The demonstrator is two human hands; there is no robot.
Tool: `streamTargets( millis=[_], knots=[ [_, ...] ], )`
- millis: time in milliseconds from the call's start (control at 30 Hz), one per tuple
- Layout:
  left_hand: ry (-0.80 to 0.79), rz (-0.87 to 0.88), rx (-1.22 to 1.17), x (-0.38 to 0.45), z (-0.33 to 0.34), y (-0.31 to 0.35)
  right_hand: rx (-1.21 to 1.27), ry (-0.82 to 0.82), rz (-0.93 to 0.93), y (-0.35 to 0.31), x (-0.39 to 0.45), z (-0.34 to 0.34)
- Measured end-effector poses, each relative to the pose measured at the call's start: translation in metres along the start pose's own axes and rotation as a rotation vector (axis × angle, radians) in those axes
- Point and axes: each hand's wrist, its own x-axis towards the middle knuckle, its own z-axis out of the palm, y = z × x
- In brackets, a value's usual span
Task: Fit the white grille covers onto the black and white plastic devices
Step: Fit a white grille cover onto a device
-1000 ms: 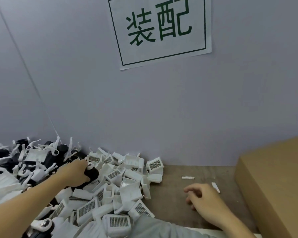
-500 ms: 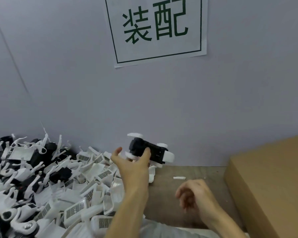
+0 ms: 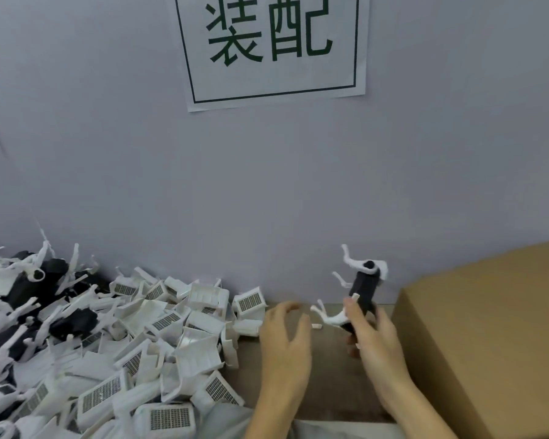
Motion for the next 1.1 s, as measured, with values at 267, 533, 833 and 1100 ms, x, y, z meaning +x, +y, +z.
streamTargets(
  millis=[267,533,833,1100],
  knots=[
    [0.061,-0.389,-0.473,0.014,-0.006,-0.006,-0.682,-0.403,-0.379,0.009,-0.027,0.027],
    [0.026,-0.123,-0.149,0.012,-0.001,-0.008,-0.474,-0.428,-0.295,0.006,-0.021,0.017],
    [-0.330,0.345,0.652,-0.006,0.005,-0.007,-0.180,-0.039,-0.133,0.000,-0.011,0.013],
    [-0.141,0.209,0.653,-0.005,0.008,-0.007,-0.080,0.024,-0.100,0.003,-0.010,0.017]
  ],
)
